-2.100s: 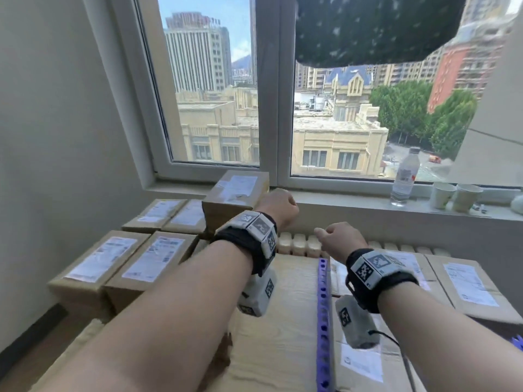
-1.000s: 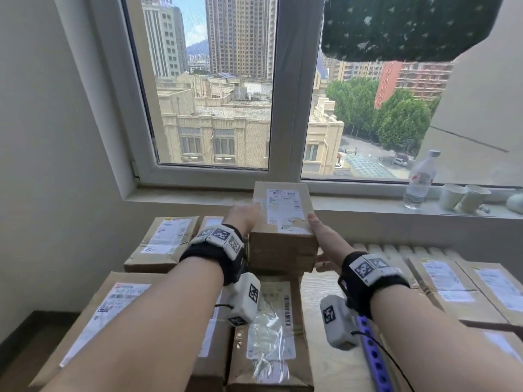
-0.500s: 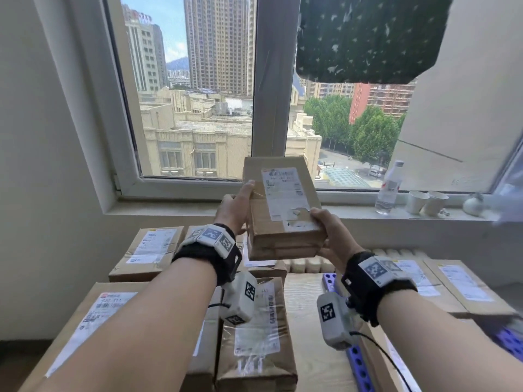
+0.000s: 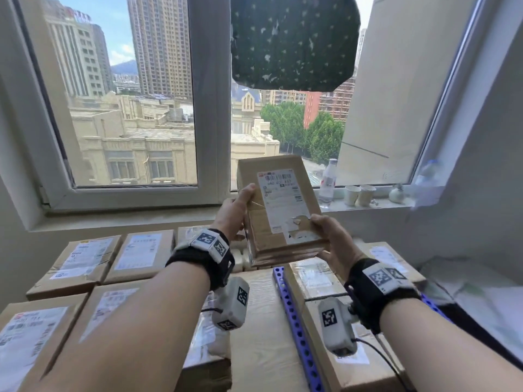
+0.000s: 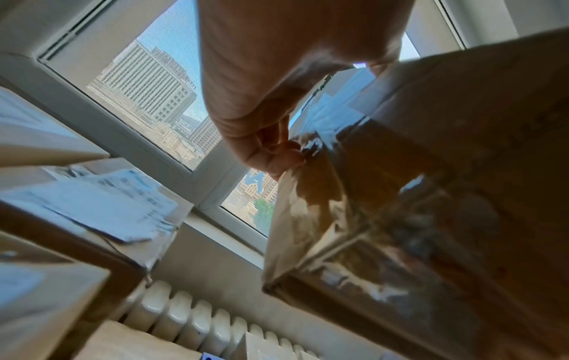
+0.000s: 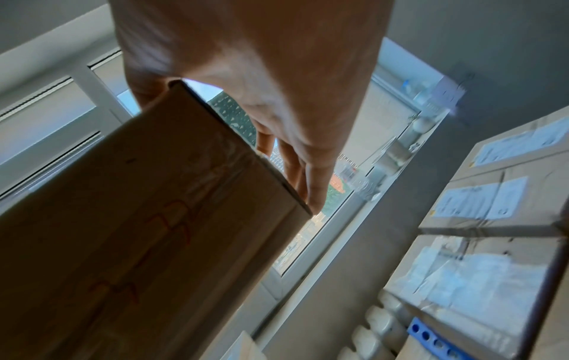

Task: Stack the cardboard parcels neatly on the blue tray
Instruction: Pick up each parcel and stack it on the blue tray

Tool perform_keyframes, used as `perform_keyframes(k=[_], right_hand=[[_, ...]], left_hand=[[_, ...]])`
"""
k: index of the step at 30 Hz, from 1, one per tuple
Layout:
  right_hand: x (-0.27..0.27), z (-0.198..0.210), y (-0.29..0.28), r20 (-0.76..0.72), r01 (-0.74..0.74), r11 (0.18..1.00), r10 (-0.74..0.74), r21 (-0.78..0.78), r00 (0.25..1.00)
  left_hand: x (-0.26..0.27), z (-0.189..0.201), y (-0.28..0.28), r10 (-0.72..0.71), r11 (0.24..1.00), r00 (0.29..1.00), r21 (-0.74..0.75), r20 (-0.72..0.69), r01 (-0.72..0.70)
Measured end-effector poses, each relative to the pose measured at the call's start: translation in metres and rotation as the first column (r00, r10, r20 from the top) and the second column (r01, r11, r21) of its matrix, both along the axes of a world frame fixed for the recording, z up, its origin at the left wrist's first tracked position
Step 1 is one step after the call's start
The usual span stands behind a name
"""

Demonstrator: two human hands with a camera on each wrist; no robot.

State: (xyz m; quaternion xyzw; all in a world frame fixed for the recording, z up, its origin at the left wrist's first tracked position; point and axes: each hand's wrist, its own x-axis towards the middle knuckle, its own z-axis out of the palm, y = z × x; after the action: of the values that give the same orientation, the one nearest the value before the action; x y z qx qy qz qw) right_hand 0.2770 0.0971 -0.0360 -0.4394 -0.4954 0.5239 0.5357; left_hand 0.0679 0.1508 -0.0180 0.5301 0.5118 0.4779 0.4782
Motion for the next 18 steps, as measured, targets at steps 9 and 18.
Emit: perform_keyframes(k=[9,18], right_hand=[[0.119,-0.012,-0.033,0.062,0.038,0.997,-0.034,-0.064,0.998],[0.247,-0.039,-0.055,0.066,0.043,0.990,-0.034,-0.133,0.997]], left_hand=[[0.116,-0.009,-0.031,-0.065,0.998,0.998,-0.028,-0.021,0.064],[0.248,-0.038,-0.059,-0.107,0.993,0.991,-0.054,-0.087,0.102]])
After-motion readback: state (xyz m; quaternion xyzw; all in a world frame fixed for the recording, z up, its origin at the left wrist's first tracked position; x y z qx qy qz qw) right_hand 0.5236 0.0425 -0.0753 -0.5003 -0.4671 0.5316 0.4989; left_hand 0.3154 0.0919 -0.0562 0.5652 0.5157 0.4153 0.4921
